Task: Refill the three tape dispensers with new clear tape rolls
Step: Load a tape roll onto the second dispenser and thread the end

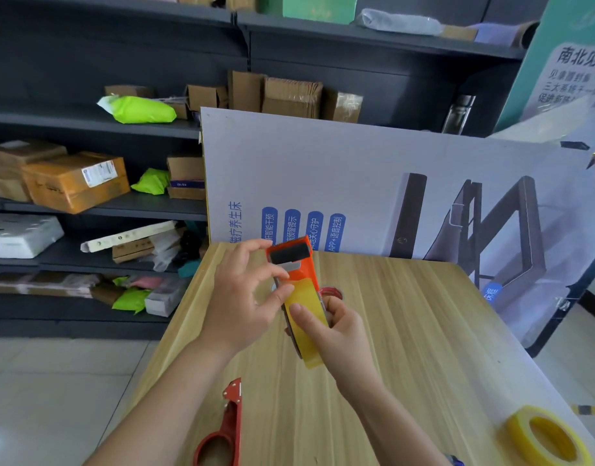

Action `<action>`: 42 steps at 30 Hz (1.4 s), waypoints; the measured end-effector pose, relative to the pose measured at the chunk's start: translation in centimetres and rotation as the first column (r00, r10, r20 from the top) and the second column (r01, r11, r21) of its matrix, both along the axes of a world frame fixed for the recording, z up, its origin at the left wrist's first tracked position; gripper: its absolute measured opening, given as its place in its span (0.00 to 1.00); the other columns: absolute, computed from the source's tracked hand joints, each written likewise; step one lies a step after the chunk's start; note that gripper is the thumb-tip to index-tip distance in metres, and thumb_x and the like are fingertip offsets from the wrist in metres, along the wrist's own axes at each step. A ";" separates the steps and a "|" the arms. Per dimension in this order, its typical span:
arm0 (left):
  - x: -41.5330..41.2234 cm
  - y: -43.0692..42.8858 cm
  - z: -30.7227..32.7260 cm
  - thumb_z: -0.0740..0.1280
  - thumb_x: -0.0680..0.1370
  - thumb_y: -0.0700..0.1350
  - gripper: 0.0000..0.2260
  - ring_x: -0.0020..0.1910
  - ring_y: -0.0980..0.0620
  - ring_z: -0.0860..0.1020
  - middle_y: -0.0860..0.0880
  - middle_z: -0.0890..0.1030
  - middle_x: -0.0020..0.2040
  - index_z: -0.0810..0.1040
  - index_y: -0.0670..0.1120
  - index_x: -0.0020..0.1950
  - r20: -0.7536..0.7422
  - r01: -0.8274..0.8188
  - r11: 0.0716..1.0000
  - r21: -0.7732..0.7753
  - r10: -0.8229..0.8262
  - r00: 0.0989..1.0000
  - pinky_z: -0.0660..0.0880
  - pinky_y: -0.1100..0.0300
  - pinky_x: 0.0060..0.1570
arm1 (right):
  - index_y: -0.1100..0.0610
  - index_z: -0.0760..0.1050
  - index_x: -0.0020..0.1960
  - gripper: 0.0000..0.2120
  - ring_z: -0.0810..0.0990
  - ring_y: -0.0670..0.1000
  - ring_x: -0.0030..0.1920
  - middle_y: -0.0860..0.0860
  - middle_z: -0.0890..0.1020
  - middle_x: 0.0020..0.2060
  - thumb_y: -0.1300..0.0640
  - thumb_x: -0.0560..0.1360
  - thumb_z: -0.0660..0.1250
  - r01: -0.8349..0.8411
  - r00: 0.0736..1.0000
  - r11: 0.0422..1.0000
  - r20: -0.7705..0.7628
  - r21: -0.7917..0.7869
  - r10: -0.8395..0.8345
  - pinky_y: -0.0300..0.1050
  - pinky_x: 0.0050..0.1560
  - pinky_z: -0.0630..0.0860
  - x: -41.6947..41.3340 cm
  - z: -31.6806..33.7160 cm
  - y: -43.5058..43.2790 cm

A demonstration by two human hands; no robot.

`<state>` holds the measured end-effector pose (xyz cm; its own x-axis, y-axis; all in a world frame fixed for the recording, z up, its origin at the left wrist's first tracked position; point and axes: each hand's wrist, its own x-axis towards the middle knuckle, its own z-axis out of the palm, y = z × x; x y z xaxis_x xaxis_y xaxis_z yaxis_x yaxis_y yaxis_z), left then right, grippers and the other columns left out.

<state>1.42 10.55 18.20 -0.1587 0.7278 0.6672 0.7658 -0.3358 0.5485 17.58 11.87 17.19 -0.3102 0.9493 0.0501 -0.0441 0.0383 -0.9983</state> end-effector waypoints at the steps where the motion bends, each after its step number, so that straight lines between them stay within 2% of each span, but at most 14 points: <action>1: -0.1 0.0 0.2 0.71 0.71 0.50 0.05 0.65 0.52 0.68 0.51 0.73 0.61 0.81 0.50 0.42 -0.044 -0.007 1.000 -0.005 0.007 0.999 0.64 0.51 0.64 | 0.64 0.79 0.50 0.25 0.87 0.55 0.40 0.57 0.87 0.40 0.45 0.64 0.76 0.004 1.000 1.000 0.017 0.018 -0.004 0.53 0.42 0.84 0.0 0.0 0.1; 5: 0.0 0.4 1.2 0.74 0.70 0.45 0.04 0.64 0.47 0.70 0.48 0.75 0.60 0.80 0.48 0.39 -0.177 -0.043 0.999 -0.030 0.037 0.984 0.67 0.45 0.63 | 0.62 0.79 0.49 0.21 0.87 0.54 0.41 0.56 0.86 0.40 0.47 0.67 0.76 -0.008 0.998 0.998 0.063 0.060 0.004 0.55 0.45 0.84 0.2 0.0 0.3; 9: 0.1 0.6 2.5 0.73 0.72 0.42 0.04 0.64 0.46 0.73 0.47 0.78 0.59 0.78 0.46 0.41 -0.385 -0.021 1.000 0.010 0.023 0.923 0.66 0.50 0.61 | 0.61 0.78 0.47 0.14 0.85 0.59 0.41 0.60 0.84 0.40 0.52 0.70 0.76 -0.046 0.985 0.995 0.170 0.091 0.030 0.55 0.44 0.81 0.5 -0.1 0.5; 13: 0.4 1.0 4.2 0.71 0.73 0.40 0.03 0.51 0.46 0.80 0.48 0.81 0.52 0.78 0.44 0.42 -0.554 0.032 0.999 -0.009 -0.032 0.832 0.73 0.49 0.54 | 0.61 0.77 0.46 0.13 0.83 0.65 0.43 0.64 0.82 0.41 0.53 0.67 0.72 -0.116 0.970 0.992 0.218 0.041 0.104 0.61 0.47 0.80 0.8 0.2 0.5; 15: 0.6 1.2 4.8 0.72 0.72 0.41 0.03 0.47 0.46 0.80 0.48 0.81 0.49 0.78 0.44 0.42 -0.580 0.031 0.999 -0.028 -0.042 0.814 0.74 0.50 0.48 | 0.62 0.76 0.46 0.15 0.82 0.60 0.38 0.60 0.81 0.36 0.52 0.66 0.70 -0.142 0.957 0.989 0.260 0.031 0.129 0.58 0.44 0.80 1.1 0.5 0.5; 17: 0.7 1.4 5.0 0.71 0.73 0.42 0.04 0.43 0.46 0.79 0.47 0.80 0.47 0.78 0.43 0.42 -0.573 0.019 0.999 -0.046 -0.042 0.819 0.74 0.52 0.45 | 0.59 0.76 0.45 0.12 0.81 0.50 0.34 0.50 0.80 0.32 0.53 0.65 0.69 -0.162 0.948 0.986 0.281 0.026 0.148 0.48 0.37 0.79 1.4 0.7 0.4; 19: 0.8 1.6 4.9 0.70 0.75 0.42 0.04 0.41 0.48 0.77 0.48 0.79 0.46 0.78 0.43 0.41 -0.526 0.003 0.998 -0.061 -0.035 0.850 0.71 0.58 0.43 | 0.58 0.77 0.45 0.12 0.77 0.47 0.32 0.48 0.78 0.31 0.53 0.64 0.68 -0.168 0.945 0.985 0.292 0.037 0.150 0.41 0.33 0.74 1.7 0.8 0.4; 22: 0.7 2.0 4.8 0.68 0.76 0.42 0.05 0.42 0.50 0.77 0.49 0.78 0.46 0.78 0.42 0.41 -0.396 -0.012 0.995 -0.101 -0.029 0.918 0.71 0.58 0.41 | 0.58 0.77 0.45 0.12 0.74 0.47 0.32 0.48 0.76 0.31 0.54 0.64 0.67 -0.184 0.942 0.981 0.296 0.059 0.159 0.37 0.31 0.71 1.8 0.8 0.1; 24: 0.6 2.3 4.7 0.67 0.76 0.42 0.05 0.42 0.49 0.77 0.49 0.78 0.46 0.78 0.42 0.41 -0.346 -0.012 0.992 -0.128 -0.033 0.938 0.73 0.55 0.42 | 0.58 0.77 0.46 0.13 0.74 0.46 0.32 0.48 0.76 0.32 0.53 0.64 0.67 -0.182 0.941 0.981 0.300 0.062 0.155 0.37 0.31 0.71 1.8 0.6 -0.1; 28: 0.4 2.5 4.2 0.67 0.76 0.40 0.04 0.44 0.50 0.76 0.48 0.79 0.45 0.77 0.42 0.42 -0.256 -0.017 0.983 -0.184 -0.031 0.966 0.73 0.56 0.44 | 0.57 0.76 0.46 0.14 0.74 0.45 0.31 0.48 0.76 0.33 0.53 0.63 0.66 -0.169 0.941 0.984 0.306 0.064 0.142 0.36 0.31 0.71 1.8 0.3 -0.1; 33: 0.0 2.4 3.9 0.66 0.77 0.40 0.07 0.46 0.49 0.78 0.48 0.82 0.46 0.73 0.47 0.40 -0.121 -0.044 0.956 -0.291 0.009 0.993 0.76 0.52 0.46 | 0.56 0.77 0.48 0.15 0.76 0.46 0.34 0.49 0.78 0.36 0.53 0.62 0.67 -0.164 0.940 0.986 0.309 0.027 0.148 0.39 0.34 0.73 1.8 0.1 -0.1; 38: -0.6 2.4 4.2 0.65 0.78 0.43 0.07 0.47 0.52 0.79 0.51 0.83 0.48 0.72 0.51 0.40 -0.164 -0.083 0.925 -0.372 0.023 0.986 0.75 0.57 0.43 | 0.57 0.77 0.48 0.14 0.77 0.49 0.35 0.52 0.78 0.36 0.52 0.65 0.68 -0.194 0.938 0.981 0.290 -0.012 0.189 0.43 0.36 0.74 1.3 -0.4 -0.5; 40: -0.8 2.3 4.3 0.64 0.78 0.43 0.08 0.47 0.52 0.79 0.51 0.83 0.48 0.71 0.51 0.39 -0.175 -0.089 0.916 -0.392 0.021 0.984 0.76 0.55 0.43 | 0.57 0.78 0.48 0.15 0.82 0.56 0.39 0.58 0.82 0.39 0.46 0.69 0.72 -0.167 0.950 0.986 0.264 -0.021 0.167 0.50 0.41 0.80 0.9 -0.7 -0.7; 42: -1.0 2.2 4.4 0.63 0.78 0.44 0.10 0.48 0.52 0.78 0.51 0.83 0.49 0.69 0.53 0.38 -0.160 -0.067 0.902 -0.425 -0.002 0.987 0.76 0.52 0.46 | 0.56 0.78 0.48 0.18 0.84 0.58 0.45 0.60 0.84 0.44 0.42 0.70 0.73 -0.140 0.953 0.990 0.268 -0.023 0.142 0.55 0.48 0.81 0.5 -0.9 -0.7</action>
<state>0.38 12.77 22.56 -0.1092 0.9444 0.3101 0.8580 -0.0680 0.5092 18.08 11.13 16.33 -0.4424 0.8950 -0.0570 0.2207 0.0470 -0.9742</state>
